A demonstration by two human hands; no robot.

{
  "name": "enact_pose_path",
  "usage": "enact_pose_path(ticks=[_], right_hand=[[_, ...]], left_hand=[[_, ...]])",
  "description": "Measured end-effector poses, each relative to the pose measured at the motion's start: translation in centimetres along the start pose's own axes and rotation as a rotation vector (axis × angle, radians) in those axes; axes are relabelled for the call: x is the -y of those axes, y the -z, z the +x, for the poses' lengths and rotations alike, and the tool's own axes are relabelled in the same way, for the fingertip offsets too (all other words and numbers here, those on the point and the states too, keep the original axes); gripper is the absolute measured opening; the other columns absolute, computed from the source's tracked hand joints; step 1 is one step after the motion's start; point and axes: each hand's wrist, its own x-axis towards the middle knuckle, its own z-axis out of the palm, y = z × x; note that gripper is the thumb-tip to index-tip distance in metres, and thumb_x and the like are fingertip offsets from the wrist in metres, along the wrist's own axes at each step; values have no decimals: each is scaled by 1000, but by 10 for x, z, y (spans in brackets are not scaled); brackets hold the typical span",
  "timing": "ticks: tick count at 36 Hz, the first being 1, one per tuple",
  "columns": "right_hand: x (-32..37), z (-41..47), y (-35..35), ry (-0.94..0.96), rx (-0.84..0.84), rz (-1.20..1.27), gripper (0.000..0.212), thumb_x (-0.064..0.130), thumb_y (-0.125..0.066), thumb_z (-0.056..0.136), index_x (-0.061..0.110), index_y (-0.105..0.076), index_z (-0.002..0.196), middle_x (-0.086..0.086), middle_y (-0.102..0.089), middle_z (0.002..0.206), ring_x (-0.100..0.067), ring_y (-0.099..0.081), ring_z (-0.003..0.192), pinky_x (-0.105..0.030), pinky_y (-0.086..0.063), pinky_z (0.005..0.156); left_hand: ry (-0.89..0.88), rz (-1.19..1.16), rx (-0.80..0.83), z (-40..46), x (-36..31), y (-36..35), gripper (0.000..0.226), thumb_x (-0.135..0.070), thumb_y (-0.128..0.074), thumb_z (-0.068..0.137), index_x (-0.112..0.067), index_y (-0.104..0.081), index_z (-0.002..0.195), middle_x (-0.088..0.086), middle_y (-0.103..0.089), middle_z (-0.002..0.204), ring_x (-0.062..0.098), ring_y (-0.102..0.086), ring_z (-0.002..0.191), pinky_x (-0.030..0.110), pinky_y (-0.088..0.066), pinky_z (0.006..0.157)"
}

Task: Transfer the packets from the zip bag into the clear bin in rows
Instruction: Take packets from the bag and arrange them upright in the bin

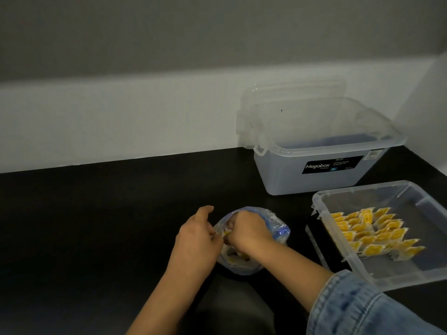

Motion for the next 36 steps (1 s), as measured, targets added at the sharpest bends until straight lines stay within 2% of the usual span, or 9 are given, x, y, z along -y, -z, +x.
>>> enact_pose_path(ticks=[5, 8, 10, 13, 16, 20, 24, 28, 36], right_hand=[[-35, -33, -6, 364, -334, -35, 25, 21, -66, 81, 11, -64, 104, -8, -64, 104, -25, -61, 99, -31, -48, 81], [-49, -52, 6, 438, -308, -37, 10, 20, -71, 78, 20, -64, 85, 1, -65, 93, -14, -62, 88, -28, -53, 80], [-55, -61, 17, 507, -265, 19, 16, 18, -73, 77, 25, -60, 74, 7, -62, 85, -7, -61, 81, -22, -52, 70], [-67, -76, 31, 600, -229, 200, 19, 17, -76, 77, 26, -60, 73, 11, -59, 69, 1, -57, 62, -13, -41, 48], [-73, -85, 38, 693, -202, 432, 19, 13, -76, 79, 20, -59, 73, 10, -62, 57, 5, -54, 45, -8, -36, 42], [-75, -89, 40, 790, -246, 620, 16, 12, -75, 80, 15, -59, 75, 6, -62, 55, 0, -49, 38, -13, -37, 40], [-72, -91, 36, 821, -277, 630, 15, 14, -75, 79, 12, -60, 78, 7, -62, 55, 1, -48, 37, -14, -37, 39], [-71, -89, 33, 815, -280, 645, 14, 17, -77, 76, 14, -64, 80, -7, -69, 72, -1, -47, 39, -16, -38, 39], [-75, -82, 25, 741, -231, 1014, 10, 10, -72, 80, 6, -64, 85, -9, -65, 64, -7, -42, 32, -18, -34, 36]], left_hand=[[13, -7, -4, 3, 3, 1, 63, -16, -65, 84, -29, -35, 139, -9, -54, 88, 1, -56, 76, 11, -38, 57], [29, 7, 0, 4, 2, 1, 63, -15, -64, 85, -29, -35, 138, -9, -53, 89, 2, -55, 77, 11, -37, 57], [31, 6, 7, 4, 1, 1, 61, -15, -64, 85, -30, -36, 138, -10, -53, 89, 2, -56, 77, 11, -38, 57], [4, -32, -16, 3, -1, 3, 50, -23, -61, 88, -29, -42, 134, -12, -52, 95, 2, -55, 80, 11, -40, 61], [-4, -140, -77, 0, -7, 6, 37, -38, -51, 93, -27, -50, 127, -10, -48, 110, -2, -51, 83, 9, -36, 61], [124, -680, 66, -5, -21, 8, 48, -56, -49, 80, -22, -61, 113, -2, -66, 106, 9, -64, 91, 22, -51, 74], [280, -1183, 361, -8, -31, 9, 41, -37, -56, 79, -9, -65, 107, 10, -72, 102, 20, -70, 93, 30, -59, 70], [296, -1346, 330, -6, -33, 7, 37, -24, -61, 74, -5, -64, 105, 12, -73, 95, 18, -72, 82, 27, -59, 64], [299, -1484, 208, -3, -33, 2, 20, -17, -54, 88, -8, -62, 103, 11, -73, 95, 18, -72, 82, 25, -59, 62]])
